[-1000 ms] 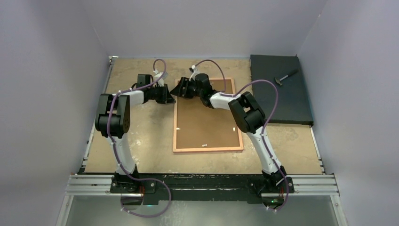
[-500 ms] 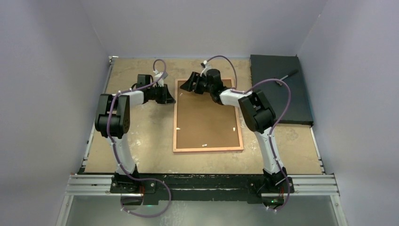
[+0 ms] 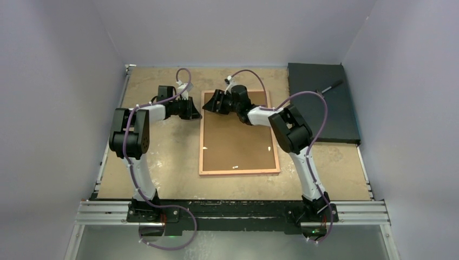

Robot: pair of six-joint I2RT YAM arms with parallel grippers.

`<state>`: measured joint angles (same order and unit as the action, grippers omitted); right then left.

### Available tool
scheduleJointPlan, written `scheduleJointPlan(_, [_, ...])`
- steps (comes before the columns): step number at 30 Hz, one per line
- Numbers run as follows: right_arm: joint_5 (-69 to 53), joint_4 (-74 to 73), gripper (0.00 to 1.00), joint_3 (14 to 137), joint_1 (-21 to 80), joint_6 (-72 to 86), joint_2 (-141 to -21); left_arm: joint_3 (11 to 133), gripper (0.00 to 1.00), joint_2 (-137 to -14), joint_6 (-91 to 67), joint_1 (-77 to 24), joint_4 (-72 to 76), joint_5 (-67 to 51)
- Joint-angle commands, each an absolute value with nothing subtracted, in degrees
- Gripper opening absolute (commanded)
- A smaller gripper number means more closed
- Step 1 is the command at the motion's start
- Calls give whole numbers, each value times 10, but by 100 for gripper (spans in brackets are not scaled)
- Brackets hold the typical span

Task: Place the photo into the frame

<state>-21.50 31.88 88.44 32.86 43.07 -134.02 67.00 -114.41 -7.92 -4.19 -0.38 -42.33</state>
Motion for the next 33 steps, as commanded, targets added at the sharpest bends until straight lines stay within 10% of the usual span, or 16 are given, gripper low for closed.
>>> scheduleJointPlan(1, [-207,324,67,918,341,435,-1354,657,8,-1132,-69,-41,-23,-423])
scheduleJointPlan(33, [-226,316,68,946,340,423,-1352,643,7,-1119,-62,-42,-18,-427])
